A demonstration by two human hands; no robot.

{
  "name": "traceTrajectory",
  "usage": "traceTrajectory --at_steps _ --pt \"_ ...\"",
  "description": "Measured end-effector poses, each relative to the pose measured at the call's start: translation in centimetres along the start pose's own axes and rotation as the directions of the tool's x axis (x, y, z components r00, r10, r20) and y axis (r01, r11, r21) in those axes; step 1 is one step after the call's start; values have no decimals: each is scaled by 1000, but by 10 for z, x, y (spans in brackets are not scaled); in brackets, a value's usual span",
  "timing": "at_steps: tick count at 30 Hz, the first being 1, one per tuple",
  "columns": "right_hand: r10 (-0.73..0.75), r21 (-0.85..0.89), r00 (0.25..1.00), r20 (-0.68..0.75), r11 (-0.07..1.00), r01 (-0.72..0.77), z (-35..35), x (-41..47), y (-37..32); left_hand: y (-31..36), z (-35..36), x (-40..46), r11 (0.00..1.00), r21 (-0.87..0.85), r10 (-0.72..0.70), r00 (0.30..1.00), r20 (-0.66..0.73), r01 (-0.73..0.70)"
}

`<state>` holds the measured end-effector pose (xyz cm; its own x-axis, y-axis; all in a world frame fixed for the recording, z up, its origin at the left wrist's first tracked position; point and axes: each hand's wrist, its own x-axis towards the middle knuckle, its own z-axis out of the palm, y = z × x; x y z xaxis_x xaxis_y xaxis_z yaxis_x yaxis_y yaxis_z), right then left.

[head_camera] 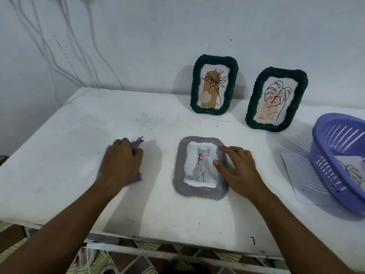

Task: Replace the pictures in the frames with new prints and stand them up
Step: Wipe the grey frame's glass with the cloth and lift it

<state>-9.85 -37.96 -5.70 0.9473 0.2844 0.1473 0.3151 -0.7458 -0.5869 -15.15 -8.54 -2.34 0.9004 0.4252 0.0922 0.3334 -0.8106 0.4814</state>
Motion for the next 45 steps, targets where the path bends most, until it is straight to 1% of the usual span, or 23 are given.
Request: traceTrajectory --at_steps 2,4,5,8,12,13,14,15,17,18,19,21,23,26,28,30,32,33,34,35,37,40,45 --pt "11 205 1000 1 979 -11 -3 -1 -20 22 -5 1 979 -203 -2 996 -94 -17" --pt "3 435 999 39 900 -20 -6 -3 -42 49 -10 -3 938 -346 -13 999 -45 -4" --pt "-19 499 998 57 866 -12 -7 -4 -51 63 -13 -6 916 -401 5 1000 -17 -12" --pt "-65 575 992 106 818 -8 -7 -7 -69 96 -16 -15 861 -504 75 997 -1 -65" --pt "-28 701 991 127 710 -70 -7 -15 -68 135 -11 -27 790 -607 156 985 68 -83" --pt "0 764 992 129 637 -99 -7 -18 -67 143 -9 -30 777 -622 191 977 93 -93" --pt "55 852 988 141 502 -150 -7 -21 -65 151 -8 -32 773 -626 230 965 128 -101" --pt "128 934 975 183 286 -213 -6 -24 -64 156 -6 -33 772 -627 268 949 165 -109" --pt "214 953 930 299 -116 -280 -3 -27 -57 162 -5 -31 749 -653 336 913 233 -110" --pt "197 934 925 325 -221 -281 -3 -29 -52 163 -5 -30 719 -687 370 896 243 -110" --pt "154 918 932 327 -287 -275 -6 -31 -49 159 -6 -29 689 -712 406 886 222 -138" --pt "103 909 951 292 -339 -242 -13 -34 -42 141 -3 -23 695 -662 466 877 116 -281" --pt "189 932 947 260 -305 -195 -19 -31 -29 108 11 -15 761 -504 500 864 54 -409" --pt "346 986 924 164 -85 -143 -31 -19 -13 56 41 -3 840 -202 534 834 138 -504" --pt "374 973 924 82 169 -155 -41 -12 -10 34 59 2 847 -44 527 824 207 -530" --pt "312 823 950 18 535 -192 -49 -6 -18 26 67 4 834 77 511 818 265 -546" --pt "162 490 986 41 857 -161 -43 -2 -21 24 71 5 810 143 514 806 293 -568" --pt "91 274 992 84 955 -111 -34 0 -18 23 71 5 805 145 521 803 288 -575" --pt "29 62 991 131 997 -37 -23 -1 -15 22 70 6 801 137 533 798 280 -583" --pt "-21 -115 986 168 993 40 -13 -2 -10 21 69 7 797 125 543 791 281 -591" --pt "-72 -320 979 191 938 132 0 -4 -7 17 68 11 785 108 558 772 303 -610" --pt "-85 -419 980 179 895 154 3 -4 -7 11 70 15 766 109 578 753 316 -634" --pt "-73 -476 980 182 866 153 10 1 -14 9 73 18 755 115 587 744 319 -645"
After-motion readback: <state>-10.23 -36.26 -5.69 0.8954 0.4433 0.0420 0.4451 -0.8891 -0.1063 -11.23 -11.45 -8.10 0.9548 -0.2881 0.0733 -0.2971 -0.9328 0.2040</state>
